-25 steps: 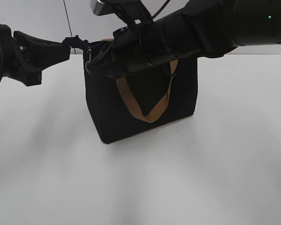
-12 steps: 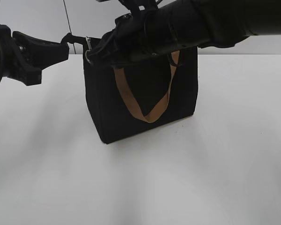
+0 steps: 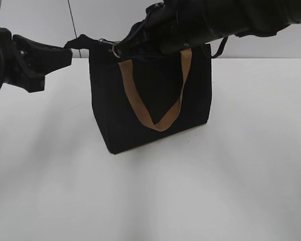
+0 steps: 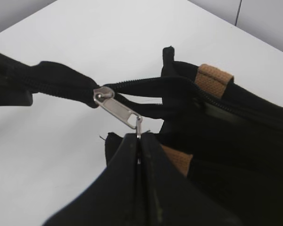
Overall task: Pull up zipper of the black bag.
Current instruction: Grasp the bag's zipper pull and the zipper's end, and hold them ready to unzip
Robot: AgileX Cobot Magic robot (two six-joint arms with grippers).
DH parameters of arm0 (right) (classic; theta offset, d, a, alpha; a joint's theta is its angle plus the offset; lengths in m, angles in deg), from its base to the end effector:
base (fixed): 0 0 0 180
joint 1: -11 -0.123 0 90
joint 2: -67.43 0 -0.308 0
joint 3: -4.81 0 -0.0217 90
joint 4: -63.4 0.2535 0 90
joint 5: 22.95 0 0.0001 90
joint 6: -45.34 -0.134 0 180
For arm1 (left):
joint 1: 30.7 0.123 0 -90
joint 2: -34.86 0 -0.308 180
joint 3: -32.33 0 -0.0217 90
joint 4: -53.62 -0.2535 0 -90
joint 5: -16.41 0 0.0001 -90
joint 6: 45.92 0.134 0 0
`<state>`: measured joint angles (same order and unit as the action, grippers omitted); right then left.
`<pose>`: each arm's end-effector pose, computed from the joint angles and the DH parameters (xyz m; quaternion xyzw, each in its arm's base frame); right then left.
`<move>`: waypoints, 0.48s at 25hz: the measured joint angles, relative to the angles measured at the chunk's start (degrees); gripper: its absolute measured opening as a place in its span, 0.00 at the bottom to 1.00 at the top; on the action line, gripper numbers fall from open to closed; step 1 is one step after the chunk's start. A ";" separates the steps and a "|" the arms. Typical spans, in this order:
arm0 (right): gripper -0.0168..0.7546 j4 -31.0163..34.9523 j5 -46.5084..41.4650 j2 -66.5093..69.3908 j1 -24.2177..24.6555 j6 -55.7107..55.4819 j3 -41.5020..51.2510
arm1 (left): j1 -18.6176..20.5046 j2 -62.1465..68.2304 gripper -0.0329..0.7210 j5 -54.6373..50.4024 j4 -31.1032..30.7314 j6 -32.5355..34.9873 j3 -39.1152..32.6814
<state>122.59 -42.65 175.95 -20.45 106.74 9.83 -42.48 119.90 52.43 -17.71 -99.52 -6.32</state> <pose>0.3596 0.2655 0.2621 -0.3296 0.8115 0.2367 0.4205 0.2790 -0.1344 0.2681 0.3353 0.7305 -0.2301 0.5487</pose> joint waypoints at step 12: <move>0.00 -0.18 -1.22 -0.47 2.40 -1.74 0.00 | -0.18 0.00 0.05 -2.96 -0.28 0.00 0.00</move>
<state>122.41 -43.87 175.48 -18.05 105.00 9.83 -42.66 119.90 49.48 -17.99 -99.52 -6.32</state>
